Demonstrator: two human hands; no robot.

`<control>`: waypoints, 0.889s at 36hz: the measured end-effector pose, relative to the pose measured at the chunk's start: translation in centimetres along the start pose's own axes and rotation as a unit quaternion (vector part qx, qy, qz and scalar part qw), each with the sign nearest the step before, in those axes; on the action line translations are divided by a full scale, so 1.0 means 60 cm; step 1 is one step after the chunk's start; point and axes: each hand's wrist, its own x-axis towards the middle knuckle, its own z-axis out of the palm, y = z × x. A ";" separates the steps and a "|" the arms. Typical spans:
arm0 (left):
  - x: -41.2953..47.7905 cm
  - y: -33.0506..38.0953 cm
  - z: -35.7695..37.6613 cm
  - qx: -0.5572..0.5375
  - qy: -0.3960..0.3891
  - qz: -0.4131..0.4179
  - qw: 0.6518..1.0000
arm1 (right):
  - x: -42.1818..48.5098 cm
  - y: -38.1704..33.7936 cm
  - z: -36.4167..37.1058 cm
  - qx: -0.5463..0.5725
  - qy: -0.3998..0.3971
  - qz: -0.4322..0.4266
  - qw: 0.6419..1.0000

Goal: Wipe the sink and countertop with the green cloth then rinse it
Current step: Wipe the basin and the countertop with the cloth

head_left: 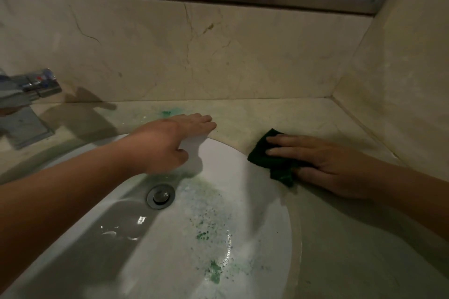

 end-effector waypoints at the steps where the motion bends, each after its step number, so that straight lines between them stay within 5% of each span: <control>1: -0.001 0.000 -0.002 0.002 0.002 0.000 1.000 | 0.005 0.012 -0.004 0.000 0.000 0.006 1.000; 10: -0.001 0.001 0.000 0.008 0.001 0.002 1.000 | 0.109 0.147 -0.024 -0.017 0.143 0.291 0.946; 20: -0.005 -0.002 -0.013 -0.004 0.000 -0.002 1.000 | 0.161 -0.111 0.036 -0.029 0.061 0.044 0.997; 25: -0.063 -0.020 -0.037 0.021 0.051 -0.002 0.998 | 0.124 -0.051 0.001 0.000 0.034 0.094 0.995; 32: -0.177 -0.123 -0.059 0.046 0.030 -0.089 0.994 | 0.120 0.060 -0.022 0.020 0.127 0.261 0.957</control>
